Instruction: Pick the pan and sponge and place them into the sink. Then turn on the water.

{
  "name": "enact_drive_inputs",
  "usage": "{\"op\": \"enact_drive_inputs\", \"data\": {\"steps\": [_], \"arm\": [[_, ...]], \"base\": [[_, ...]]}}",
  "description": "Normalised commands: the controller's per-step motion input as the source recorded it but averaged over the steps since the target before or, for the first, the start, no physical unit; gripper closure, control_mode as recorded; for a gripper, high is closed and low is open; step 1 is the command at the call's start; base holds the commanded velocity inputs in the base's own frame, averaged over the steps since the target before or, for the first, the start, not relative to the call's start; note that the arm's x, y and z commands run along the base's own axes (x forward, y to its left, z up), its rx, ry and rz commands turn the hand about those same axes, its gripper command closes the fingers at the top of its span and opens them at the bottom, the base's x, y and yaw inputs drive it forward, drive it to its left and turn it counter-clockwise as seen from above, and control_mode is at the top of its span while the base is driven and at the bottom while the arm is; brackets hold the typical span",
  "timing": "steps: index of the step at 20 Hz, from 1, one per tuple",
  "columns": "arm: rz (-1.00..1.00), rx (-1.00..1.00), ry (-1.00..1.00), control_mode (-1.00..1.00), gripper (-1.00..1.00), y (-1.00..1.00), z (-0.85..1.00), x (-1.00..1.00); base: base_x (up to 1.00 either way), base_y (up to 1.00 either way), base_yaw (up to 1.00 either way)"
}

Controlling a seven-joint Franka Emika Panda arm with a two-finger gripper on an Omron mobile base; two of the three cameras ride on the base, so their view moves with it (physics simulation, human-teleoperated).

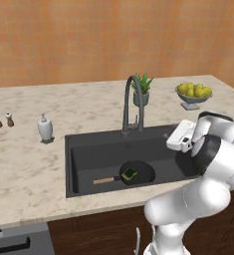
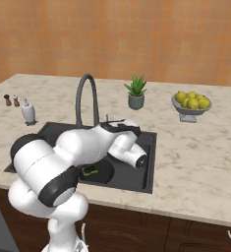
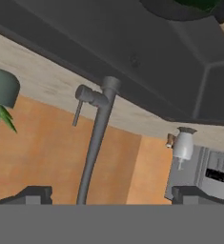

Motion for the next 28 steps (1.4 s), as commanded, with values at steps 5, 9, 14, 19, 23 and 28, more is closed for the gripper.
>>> {"op": "enact_drive_inputs", "data": {"steps": [5,9,14,19,23,28], "arm": [[-0.03,0.04,0.0,-1.0,-1.0,0.12,-0.24,0.43],[0.0,0.04,0.0,-1.0,-1.0,0.07,-0.08,0.39],[0.0,0.08,0.0,-1.0,-1.0,0.08,0.0,0.33],[0.0,0.06,0.0,-1.0,-1.0,0.27,0.0,0.33],[0.0,0.05,0.0,-1.0,-1.0,0.32,0.0,0.28],[0.0,0.07,0.0,-1.0,-1.0,0.25,0.0,0.27]], "base": [[0.0,0.0,0.0],[0.0,0.0,0.0],[0.0,0.0,0.0],[0.0,0.0,0.0],[0.0,0.0,0.0],[0.0,0.0,0.0]]}}
